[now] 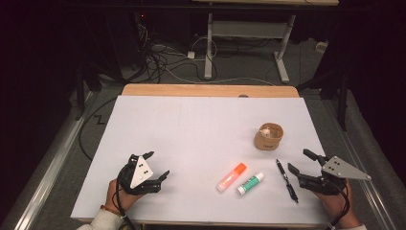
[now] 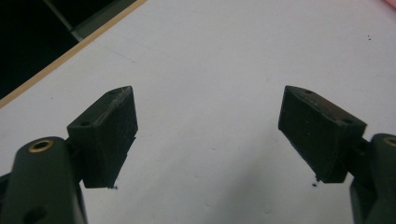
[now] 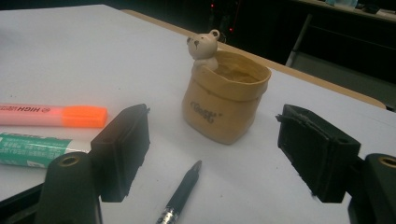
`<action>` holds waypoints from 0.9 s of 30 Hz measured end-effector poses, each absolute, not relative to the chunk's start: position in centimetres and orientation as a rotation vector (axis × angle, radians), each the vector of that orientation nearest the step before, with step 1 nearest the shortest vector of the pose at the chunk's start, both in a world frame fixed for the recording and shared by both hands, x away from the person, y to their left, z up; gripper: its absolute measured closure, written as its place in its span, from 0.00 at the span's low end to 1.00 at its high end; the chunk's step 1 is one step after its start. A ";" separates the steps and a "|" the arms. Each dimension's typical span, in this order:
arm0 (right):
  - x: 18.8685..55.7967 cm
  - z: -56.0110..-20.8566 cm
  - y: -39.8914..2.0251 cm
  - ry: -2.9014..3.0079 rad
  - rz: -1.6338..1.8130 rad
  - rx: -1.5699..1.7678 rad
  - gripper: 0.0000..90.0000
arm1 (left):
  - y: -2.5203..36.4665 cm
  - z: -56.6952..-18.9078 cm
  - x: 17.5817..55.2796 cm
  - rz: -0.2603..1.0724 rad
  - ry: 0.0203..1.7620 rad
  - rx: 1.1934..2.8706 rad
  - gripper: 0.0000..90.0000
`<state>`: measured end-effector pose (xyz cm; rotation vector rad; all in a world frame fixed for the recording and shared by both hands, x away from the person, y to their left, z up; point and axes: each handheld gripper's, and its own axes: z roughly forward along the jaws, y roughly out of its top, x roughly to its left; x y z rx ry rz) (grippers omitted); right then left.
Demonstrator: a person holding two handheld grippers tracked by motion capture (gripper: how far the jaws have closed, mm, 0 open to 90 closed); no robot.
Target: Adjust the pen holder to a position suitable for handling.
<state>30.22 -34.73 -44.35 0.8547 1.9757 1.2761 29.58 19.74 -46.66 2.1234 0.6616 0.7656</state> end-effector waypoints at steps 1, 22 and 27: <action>30.2 -44.3 -34.7 1.976 1.276 0.855 0.29 | 19.8 -46.7 29.6 0.764 0.663 2.125 0.21; 32.5 -41.8 -33.4 2.117 1.237 0.772 0.27 | 20.0 -46.6 29.3 0.762 0.659 2.132 0.21; 34.4 -40.1 -31.7 2.189 1.198 0.675 0.33 | 20.1 -46.6 29.4 0.765 0.662 2.136 0.21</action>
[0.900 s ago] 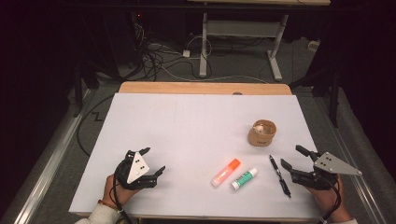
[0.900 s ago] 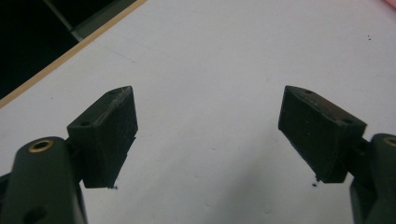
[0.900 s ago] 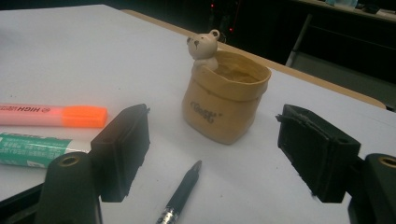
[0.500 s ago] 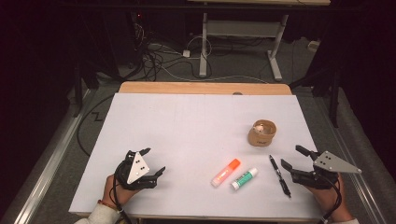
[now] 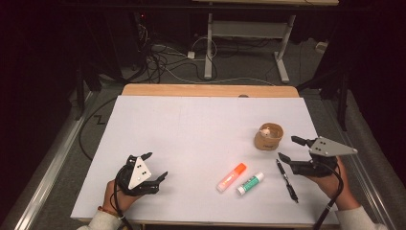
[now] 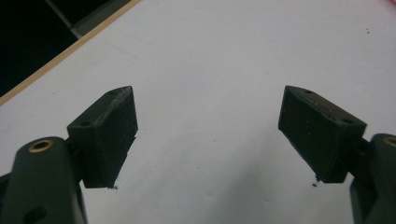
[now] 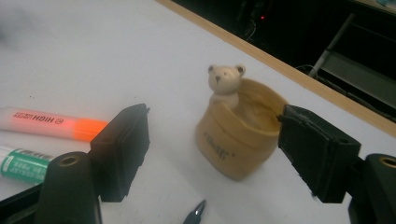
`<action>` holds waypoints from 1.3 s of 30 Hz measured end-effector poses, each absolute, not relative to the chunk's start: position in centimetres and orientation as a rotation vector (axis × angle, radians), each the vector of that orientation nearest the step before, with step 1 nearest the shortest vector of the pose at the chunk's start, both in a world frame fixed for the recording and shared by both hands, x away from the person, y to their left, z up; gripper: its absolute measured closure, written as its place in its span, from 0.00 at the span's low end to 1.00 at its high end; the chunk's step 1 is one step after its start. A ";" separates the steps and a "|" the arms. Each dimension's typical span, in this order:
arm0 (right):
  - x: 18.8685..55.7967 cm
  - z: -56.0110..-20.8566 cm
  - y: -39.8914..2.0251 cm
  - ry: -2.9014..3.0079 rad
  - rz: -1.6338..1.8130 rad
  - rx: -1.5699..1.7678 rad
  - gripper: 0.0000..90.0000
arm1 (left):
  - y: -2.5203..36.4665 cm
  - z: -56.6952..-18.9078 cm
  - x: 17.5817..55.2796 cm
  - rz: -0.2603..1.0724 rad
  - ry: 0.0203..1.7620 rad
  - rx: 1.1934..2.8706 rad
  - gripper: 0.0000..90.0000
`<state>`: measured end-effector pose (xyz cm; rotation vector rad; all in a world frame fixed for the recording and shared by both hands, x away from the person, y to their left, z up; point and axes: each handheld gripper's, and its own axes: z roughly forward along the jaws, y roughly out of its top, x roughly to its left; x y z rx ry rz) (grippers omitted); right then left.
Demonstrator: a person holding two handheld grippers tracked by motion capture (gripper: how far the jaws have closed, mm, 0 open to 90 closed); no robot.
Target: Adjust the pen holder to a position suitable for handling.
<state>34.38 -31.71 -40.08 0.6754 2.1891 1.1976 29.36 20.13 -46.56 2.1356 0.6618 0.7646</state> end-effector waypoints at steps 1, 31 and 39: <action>34.8 -39.7 -31.2 2.199 1.168 0.653 0.33 | 20.1 -46.6 29.4 0.762 0.664 2.136 0.21; 44.1 -41.9 -27.3 2.563 0.940 0.823 0.73 | 20.5 -46.9 29.1 0.745 0.676 2.152 0.21; 44.3 -42.0 -27.1 2.575 0.956 0.760 0.74 | 20.4 -46.9 29.1 0.743 0.676 2.162 0.21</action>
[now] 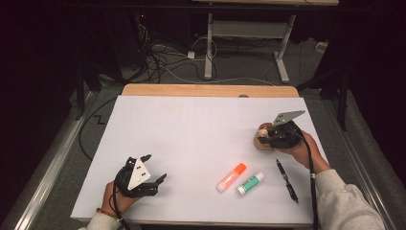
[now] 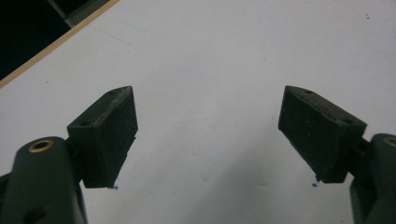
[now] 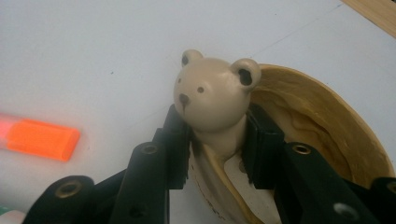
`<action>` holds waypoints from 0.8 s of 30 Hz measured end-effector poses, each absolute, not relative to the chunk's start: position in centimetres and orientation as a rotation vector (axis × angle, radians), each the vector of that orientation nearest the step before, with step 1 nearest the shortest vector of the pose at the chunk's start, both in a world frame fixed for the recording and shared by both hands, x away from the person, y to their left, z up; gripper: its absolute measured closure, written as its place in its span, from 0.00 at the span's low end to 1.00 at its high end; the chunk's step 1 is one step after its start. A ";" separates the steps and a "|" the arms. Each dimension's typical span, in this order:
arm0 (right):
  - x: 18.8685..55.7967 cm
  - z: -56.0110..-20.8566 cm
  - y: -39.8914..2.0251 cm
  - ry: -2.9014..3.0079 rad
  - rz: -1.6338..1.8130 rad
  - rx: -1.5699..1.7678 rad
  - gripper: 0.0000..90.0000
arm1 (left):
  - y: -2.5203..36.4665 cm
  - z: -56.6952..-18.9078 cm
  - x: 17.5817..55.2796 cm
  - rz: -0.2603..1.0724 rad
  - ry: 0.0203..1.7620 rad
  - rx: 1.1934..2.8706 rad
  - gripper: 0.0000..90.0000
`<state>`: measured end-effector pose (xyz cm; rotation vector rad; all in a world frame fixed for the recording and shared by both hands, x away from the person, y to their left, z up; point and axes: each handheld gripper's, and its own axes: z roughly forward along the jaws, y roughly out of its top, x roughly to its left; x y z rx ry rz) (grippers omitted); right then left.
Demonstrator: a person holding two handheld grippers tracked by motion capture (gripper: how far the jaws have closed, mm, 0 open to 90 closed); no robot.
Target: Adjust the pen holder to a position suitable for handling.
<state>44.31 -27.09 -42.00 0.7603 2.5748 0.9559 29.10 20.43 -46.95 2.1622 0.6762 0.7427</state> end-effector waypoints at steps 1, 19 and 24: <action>44.3 -42.0 -27.1 2.575 0.956 0.760 0.74 | 20.4 -46.9 29.1 0.744 0.677 2.159 0.21; 45.0 -41.6 -23.7 2.510 1.034 0.799 0.74 | 20.8 -46.6 28.8 0.749 0.680 2.133 0.21; 45.3 -41.4 -20.6 2.519 1.029 0.781 0.74 | 21.0 -46.4 28.8 0.750 0.683 2.118 0.21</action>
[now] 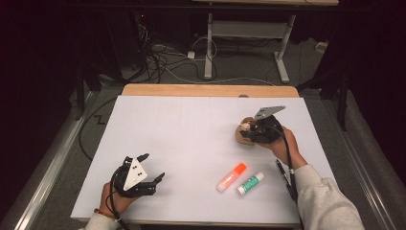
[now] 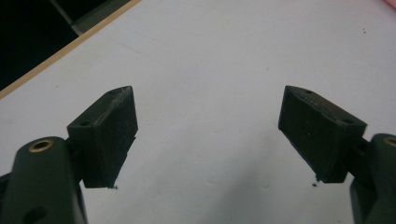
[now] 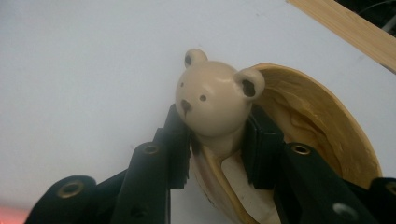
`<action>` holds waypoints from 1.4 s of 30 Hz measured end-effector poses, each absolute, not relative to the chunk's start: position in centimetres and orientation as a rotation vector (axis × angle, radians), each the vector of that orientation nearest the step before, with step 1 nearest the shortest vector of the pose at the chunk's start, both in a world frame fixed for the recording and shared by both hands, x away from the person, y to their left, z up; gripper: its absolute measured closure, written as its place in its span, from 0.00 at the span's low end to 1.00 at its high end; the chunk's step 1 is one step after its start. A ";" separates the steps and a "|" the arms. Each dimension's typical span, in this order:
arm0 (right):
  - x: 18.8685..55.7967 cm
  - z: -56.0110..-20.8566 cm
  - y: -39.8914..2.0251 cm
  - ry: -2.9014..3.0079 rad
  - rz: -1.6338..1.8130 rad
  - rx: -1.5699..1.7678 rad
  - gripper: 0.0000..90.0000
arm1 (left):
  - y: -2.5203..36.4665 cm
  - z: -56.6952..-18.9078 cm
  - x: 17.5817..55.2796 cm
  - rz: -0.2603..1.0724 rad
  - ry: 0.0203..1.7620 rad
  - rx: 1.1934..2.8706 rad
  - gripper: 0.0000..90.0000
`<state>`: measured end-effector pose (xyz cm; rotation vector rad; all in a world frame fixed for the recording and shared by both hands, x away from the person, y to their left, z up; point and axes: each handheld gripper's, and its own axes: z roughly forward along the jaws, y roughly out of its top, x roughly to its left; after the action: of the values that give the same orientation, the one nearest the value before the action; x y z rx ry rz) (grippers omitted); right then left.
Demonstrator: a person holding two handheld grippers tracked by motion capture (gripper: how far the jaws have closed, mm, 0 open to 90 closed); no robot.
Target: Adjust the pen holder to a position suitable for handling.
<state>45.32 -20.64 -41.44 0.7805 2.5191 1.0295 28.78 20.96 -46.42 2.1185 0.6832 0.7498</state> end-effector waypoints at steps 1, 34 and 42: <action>45.4 -41.4 -20.0 2.524 1.031 0.776 0.74 | 21.0 -46.4 28.8 0.753 0.680 2.123 0.21; 46.0 -42.0 -11.4 2.505 1.111 0.737 0.59 | 21.2 -47.2 29.3 0.689 0.688 2.129 0.21; 43.3 -38.8 -14.1 2.380 1.188 0.672 0.52 | 21.0 -47.2 29.3 0.689 0.698 2.136 0.21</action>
<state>43.27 -14.12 -38.80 0.6720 2.3803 1.1875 29.33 21.01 -47.23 2.1361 0.6985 0.6894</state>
